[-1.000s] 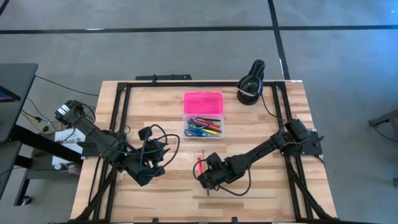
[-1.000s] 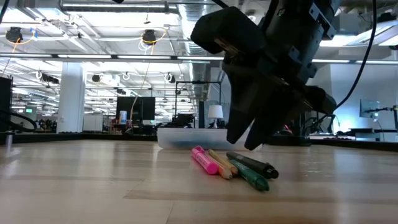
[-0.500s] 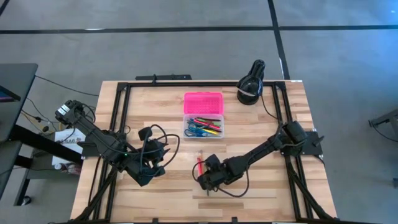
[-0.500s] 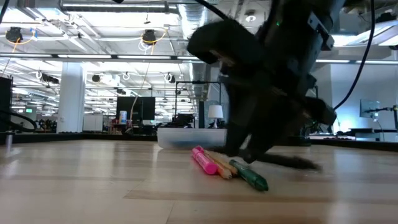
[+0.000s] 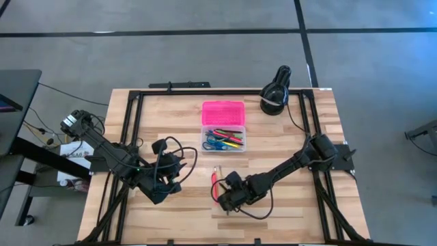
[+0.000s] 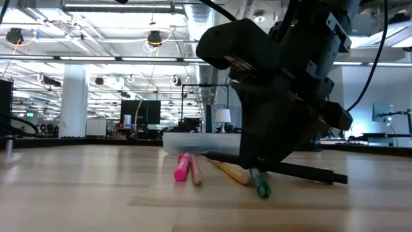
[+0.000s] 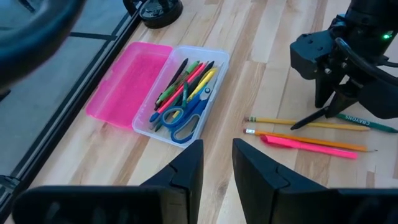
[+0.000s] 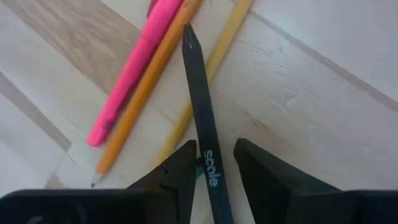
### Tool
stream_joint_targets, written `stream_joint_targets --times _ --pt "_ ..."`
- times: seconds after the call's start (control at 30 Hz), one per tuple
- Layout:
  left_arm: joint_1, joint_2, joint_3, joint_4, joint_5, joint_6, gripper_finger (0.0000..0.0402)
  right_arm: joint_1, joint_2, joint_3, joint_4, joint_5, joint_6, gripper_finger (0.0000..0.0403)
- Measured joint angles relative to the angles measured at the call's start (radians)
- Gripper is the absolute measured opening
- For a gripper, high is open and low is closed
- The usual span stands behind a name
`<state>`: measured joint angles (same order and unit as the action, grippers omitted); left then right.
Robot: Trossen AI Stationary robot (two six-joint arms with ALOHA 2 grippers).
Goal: Pick & place school supplies into a supply box
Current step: Put the black pen into the pink supply box
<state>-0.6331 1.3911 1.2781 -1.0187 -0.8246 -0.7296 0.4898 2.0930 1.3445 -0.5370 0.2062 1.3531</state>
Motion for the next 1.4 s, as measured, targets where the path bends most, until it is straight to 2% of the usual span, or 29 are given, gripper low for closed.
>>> stream_joint_targets --times 0.17,0.47,0.7,0.9,1.03,1.4 --pt "0.0 0.0 0.0 0.0 0.0 0.0 0.008 0.0 -0.008 -0.003 -0.03 -0.02 -0.021 0.0103" --pt "0.0 0.0 0.0 0.0 -0.001 -0.007 0.008 0.0 -0.019 -0.006 -0.042 -0.024 -0.078 0.0014" --pt "0.0 0.0 0.0 0.0 -0.002 -0.007 0.008 -0.004 -0.035 -0.008 -0.05 -0.034 -0.081 0.0033" --pt "0.0 0.0 0.0 -0.002 -0.002 -0.008 0.008 -0.006 -0.07 -0.014 -0.119 -0.053 -0.128 0.0009" --pt "-0.001 0.0 0.0 -0.004 -0.003 -0.008 0.008 -0.01 -0.101 -0.014 -0.171 -0.05 -0.137 0.0019" --pt "-0.001 0.0 0.0 -0.004 -0.008 -0.008 0.008 -0.027 -0.231 -0.01 -0.284 -0.028 -0.367 0.0012"
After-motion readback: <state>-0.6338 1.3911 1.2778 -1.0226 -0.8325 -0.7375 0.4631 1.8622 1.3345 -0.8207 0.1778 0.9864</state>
